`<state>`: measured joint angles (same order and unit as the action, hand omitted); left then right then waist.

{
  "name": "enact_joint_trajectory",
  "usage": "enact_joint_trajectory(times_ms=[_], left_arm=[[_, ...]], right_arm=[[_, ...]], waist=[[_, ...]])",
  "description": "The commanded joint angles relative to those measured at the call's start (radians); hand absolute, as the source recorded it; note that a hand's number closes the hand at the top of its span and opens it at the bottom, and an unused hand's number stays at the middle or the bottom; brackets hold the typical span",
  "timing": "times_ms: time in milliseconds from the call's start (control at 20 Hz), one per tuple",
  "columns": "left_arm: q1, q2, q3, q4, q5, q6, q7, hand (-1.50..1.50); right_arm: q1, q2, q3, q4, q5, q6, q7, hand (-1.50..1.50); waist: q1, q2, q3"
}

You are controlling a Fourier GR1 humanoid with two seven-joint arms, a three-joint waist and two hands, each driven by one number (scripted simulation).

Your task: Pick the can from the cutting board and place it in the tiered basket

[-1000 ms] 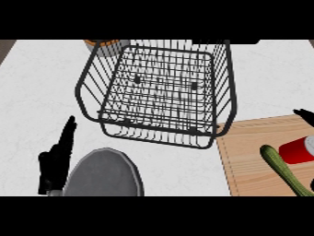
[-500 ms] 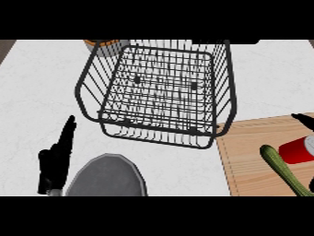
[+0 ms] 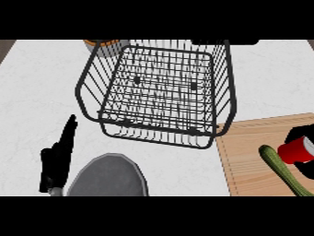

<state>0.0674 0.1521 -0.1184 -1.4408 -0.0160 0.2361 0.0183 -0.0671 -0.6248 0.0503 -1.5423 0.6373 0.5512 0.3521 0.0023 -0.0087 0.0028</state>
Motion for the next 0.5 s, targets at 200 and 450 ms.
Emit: enact_joint_trajectory(times_ms=[200,450], left_arm=[[0.013,-0.010,0.012,0.040,-0.005,-0.014,0.013,0.00],[0.076,-0.030,-0.010,-0.001,-0.013,-0.007,-0.005,0.00]], right_arm=[[-0.056,0.011,0.061,0.135,0.166,-0.162,-0.202,1.50],[0.043,0.147,0.200,-0.160,0.226,-0.132,-0.015,1.50]], waist=[[0.008,0.011,-0.002],[-0.004,0.005,-0.004]])
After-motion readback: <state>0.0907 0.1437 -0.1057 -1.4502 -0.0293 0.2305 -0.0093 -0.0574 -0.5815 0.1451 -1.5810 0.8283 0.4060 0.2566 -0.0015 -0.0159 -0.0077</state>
